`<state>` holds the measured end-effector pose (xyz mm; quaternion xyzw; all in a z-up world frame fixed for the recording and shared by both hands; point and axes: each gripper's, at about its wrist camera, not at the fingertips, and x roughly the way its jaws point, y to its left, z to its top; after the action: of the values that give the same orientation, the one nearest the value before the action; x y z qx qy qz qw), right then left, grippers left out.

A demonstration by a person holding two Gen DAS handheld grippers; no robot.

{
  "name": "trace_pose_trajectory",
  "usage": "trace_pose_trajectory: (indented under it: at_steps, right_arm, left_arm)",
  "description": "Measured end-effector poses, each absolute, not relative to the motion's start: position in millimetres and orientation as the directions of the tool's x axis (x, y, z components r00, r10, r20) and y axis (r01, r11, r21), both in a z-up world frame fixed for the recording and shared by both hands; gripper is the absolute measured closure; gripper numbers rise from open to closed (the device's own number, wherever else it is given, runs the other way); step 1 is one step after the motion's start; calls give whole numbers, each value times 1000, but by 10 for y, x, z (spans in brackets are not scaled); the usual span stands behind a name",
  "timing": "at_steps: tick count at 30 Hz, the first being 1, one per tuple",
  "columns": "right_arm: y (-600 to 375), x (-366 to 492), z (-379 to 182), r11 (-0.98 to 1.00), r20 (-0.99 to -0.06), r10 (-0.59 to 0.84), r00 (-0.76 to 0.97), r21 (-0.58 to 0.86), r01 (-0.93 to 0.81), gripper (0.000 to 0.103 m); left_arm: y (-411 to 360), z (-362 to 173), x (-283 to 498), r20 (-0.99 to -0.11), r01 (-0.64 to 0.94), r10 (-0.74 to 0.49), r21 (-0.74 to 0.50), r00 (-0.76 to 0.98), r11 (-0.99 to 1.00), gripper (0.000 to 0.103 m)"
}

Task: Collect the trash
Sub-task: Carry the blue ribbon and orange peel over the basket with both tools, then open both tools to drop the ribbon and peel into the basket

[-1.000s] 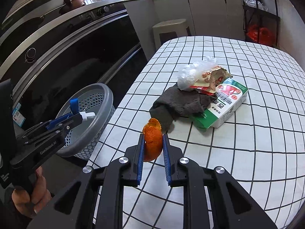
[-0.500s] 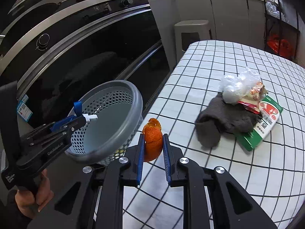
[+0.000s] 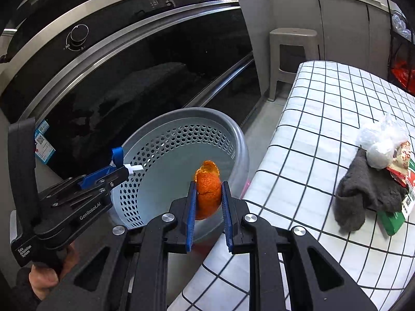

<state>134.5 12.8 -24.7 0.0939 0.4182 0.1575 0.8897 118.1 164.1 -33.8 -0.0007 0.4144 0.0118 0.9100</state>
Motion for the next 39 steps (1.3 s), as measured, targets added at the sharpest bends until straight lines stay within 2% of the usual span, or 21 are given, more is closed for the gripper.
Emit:
trace_pose_trajectory:
  at_steps: [30, 31, 34, 35, 39]
  right_arm:
    - [592, 1684, -307, 925, -736, 378, 562, 283, -251, 82]
    - [591, 1686, -308, 924, -735, 381, 561, 286, -253, 79]
    - [590, 1689, -296, 924, -729, 381, 568, 288, -250, 59]
    - [588, 1688, -290, 924, -726, 382, 572, 290, -249, 57]
    - [579, 1686, -277, 927, -723, 376, 579, 287, -243, 57]
  left_arm:
    - [1832, -390, 1266, -774, -57, 11, -32, 633, 998, 72]
    - [1838, -389, 1268, -774, -57, 9, -35, 633, 998, 69]
    - [1867, -372, 1259, -769, -65, 14, -36, 639, 997, 56]
    - [1876, -366, 1253, -766, -69, 16, -37, 642, 997, 51]
    - [1898, -363, 1247, -766, -77, 17, -42, 642, 996, 50]
